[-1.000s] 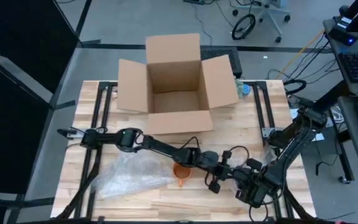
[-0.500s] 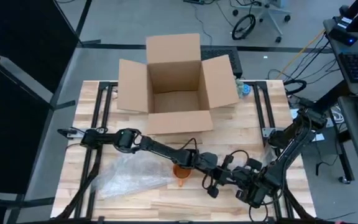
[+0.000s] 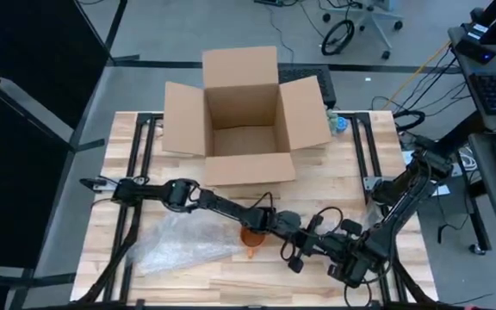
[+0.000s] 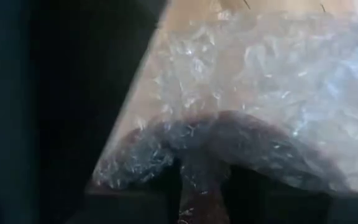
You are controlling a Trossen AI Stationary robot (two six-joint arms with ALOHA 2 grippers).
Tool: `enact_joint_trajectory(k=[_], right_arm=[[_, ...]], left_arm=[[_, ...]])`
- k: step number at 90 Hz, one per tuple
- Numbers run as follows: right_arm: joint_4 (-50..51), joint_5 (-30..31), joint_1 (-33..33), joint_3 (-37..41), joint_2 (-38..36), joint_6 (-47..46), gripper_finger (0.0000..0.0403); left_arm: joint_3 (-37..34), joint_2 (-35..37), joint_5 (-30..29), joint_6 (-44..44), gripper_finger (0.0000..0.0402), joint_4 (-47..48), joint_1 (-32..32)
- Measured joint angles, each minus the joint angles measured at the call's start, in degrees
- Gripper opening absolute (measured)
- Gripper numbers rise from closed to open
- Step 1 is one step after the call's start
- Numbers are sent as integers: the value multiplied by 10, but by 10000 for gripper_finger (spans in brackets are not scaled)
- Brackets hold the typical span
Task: Wrap mug
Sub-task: Wrap the pink mug with the transparent bubble wrap
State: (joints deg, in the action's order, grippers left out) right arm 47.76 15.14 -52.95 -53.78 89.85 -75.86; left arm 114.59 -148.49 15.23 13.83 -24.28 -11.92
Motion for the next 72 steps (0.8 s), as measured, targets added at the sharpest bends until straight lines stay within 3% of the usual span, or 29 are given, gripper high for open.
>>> enact_joint_trajectory(k=[10, 38, 72], right_arm=[[-7, 26, -8, -8, 1, 8, 80], [-1, 22, -3, -11, -2, 3, 133], [2, -31, 0, -9, -63, 2, 122]], left_arm=[[-2, -1, -15, 0, 0, 16, 3], [-1, -2, -25, -2, 0, 13, 5], [-1, -2, -23, 0, 0, 21, 6]])
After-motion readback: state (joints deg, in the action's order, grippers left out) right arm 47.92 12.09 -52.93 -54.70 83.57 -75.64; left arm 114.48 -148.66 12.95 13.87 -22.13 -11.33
